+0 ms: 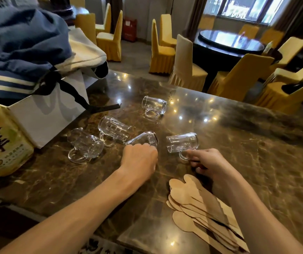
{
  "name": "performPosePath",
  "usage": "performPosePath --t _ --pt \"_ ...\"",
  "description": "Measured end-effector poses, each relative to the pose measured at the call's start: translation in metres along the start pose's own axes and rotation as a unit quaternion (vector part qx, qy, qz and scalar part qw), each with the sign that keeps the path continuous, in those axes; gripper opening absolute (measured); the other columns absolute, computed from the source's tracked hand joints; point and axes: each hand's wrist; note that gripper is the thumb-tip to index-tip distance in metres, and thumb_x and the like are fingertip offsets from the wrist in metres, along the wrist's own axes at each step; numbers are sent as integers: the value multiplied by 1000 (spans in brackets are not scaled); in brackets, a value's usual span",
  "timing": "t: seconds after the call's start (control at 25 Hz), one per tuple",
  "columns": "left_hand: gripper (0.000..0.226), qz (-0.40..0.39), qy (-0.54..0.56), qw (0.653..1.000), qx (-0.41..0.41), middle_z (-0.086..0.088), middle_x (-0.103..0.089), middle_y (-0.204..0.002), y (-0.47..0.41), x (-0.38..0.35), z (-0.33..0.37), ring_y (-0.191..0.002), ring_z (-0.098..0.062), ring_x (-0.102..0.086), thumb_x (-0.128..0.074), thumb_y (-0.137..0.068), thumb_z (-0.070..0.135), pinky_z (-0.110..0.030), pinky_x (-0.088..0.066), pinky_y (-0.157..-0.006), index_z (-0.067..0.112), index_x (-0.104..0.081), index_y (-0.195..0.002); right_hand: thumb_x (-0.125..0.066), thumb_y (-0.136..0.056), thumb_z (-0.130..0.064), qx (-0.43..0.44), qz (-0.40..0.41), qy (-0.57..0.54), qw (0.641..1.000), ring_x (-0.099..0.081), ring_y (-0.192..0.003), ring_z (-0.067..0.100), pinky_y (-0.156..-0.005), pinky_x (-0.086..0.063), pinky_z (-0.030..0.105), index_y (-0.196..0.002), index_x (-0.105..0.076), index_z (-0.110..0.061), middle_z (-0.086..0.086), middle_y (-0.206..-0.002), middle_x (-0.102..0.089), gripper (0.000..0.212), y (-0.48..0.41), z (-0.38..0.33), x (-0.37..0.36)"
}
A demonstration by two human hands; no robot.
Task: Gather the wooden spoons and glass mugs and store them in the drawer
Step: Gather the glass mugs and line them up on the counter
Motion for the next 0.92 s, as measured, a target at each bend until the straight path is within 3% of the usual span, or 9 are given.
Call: performPosePath --t 0.2,0.4,0.64,0.8,0.92 --pt "29 5 54 998 22 0 -65 -93 -9 4 3 -89 -25 -64 -42 -96 43 -31 -37 -65 18 -57 -93 -73 -75 -27 -94 -137 -252 953 -58 -49 6 -42 -50 14 -72 -74 -5 2 -62 -68 22 11 -1 18" --pt "31 -2 137 989 48 3 -64 -85 -18 15 7 -84 -22 -62 -45 -93 49 -37 -49 -72 22 -60 -88 -73 -75 -24 -78 -150 -326 930 -62 -50 7 -43 -53 15 -81 -73 -3 5 -66 -70 22 20 -5 26" --pt "25 -89 222 966 96 5 -63 -78 -38 24 2 -80 -19 -61 -49 -89 54 -36 -50 -75 32 -59 -82 -72 -70 -29 88 -106 -232 963 -59 -51 5 -53 -56 15 -70 -78 -9 3 -69 -72 21 21 -7 57" --pt "33 -97 377 914 113 2 -70 -77 -63 24 -6 -74 -12 -63 -54 -88 48 -30 -50 -70 21 -70 -77 -73 -70 -35 197 -15 -127 972 -62 -62 12 -67 -59 27 -82 -77 -11 6 -74 -73 27 16 -5 73" --pt "25 -71 491 864 87 2 -70 -76 -79 18 3 -67 -8 -60 -55 -90 38 -21 -46 -59 23 -71 -77 -73 -76 -31 253 58 -93 961 -67 -63 10 -66 -60 27 -79 -77 -18 0 -72 -74 14 9 -1 79"
Point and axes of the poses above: each hand's wrist, its own y-axis away from the middle knuckle, its own x-axis out of the back of the hand, z = x × y
